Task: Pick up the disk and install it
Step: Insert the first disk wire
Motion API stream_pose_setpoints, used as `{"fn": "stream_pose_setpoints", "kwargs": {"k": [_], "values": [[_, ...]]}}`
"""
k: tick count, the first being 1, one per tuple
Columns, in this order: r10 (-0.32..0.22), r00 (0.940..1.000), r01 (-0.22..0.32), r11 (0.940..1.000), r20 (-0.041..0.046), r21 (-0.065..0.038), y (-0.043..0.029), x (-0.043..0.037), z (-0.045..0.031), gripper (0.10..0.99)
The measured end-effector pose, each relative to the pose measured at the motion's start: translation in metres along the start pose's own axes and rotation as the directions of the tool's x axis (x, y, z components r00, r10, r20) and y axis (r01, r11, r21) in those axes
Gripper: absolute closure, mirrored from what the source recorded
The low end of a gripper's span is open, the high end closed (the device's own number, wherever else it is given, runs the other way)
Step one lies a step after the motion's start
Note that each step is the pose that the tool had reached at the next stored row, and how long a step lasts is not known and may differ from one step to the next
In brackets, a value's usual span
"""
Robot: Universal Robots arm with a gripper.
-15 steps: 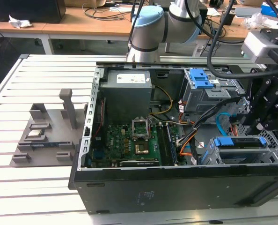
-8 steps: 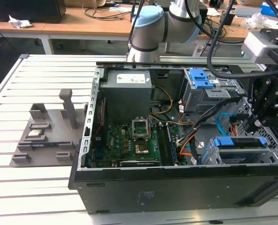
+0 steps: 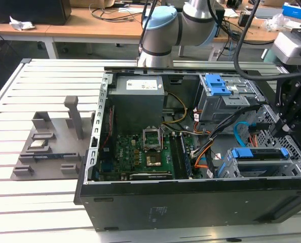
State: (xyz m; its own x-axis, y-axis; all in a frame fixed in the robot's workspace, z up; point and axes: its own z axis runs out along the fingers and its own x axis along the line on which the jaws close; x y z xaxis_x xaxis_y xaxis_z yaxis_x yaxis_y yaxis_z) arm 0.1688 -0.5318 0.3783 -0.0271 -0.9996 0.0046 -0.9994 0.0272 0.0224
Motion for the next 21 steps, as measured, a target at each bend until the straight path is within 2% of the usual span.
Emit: {"fn": "stream_pose_setpoints", "kwargs": {"k": [3,4,5,6,9,13,14,15,16,17,18,21], "values": [[0.0,1.0,0.0,1.0,-0.0015,0.0,-0.0034,-0.0118,0.0019,0.98],[0.0,1.0,0.0,1.0,-0.0034,0.0,-0.0058,-0.0266,0.0039,0.98],[0.0,1.0,0.0,1.0,-0.0036,0.0,-0.0058,-0.0321,0.0054,0.98],[0.0,1.0,0.0,1.0,-0.0037,0.0,-0.0057,-0.0342,0.0071,0.98],[0.0,1.0,0.0,1.0,-0.0036,0.0,-0.0058,-0.0364,0.0105,0.98],[0.0,1.0,0.0,1.0,-0.0038,0.0,-0.0058,-0.0365,0.0107,0.973],[0.0,1.0,0.0,1.0,-0.0038,0.0,-0.0058,-0.0365,0.0108,0.918],[0.0,1.0,0.0,1.0,-0.0038,0.0,-0.0058,-0.0365,0.0108,0.918],[0.0,1.0,0.0,1.0,-0.0038,0.0,-0.0058,-0.0365,0.0108,0.851],[0.0,1.0,0.0,1.0,-0.0038,0.0,-0.0058,-0.0365,0.0109,0.851],[0.0,1.0,0.0,1.0,-0.004,0.0,-0.0056,-0.0366,0.0112,0.784],[0.0,1.0,0.0,1.0,-0.0077,0.0,-0.0016,-0.0383,0.0143,0.784]]}}
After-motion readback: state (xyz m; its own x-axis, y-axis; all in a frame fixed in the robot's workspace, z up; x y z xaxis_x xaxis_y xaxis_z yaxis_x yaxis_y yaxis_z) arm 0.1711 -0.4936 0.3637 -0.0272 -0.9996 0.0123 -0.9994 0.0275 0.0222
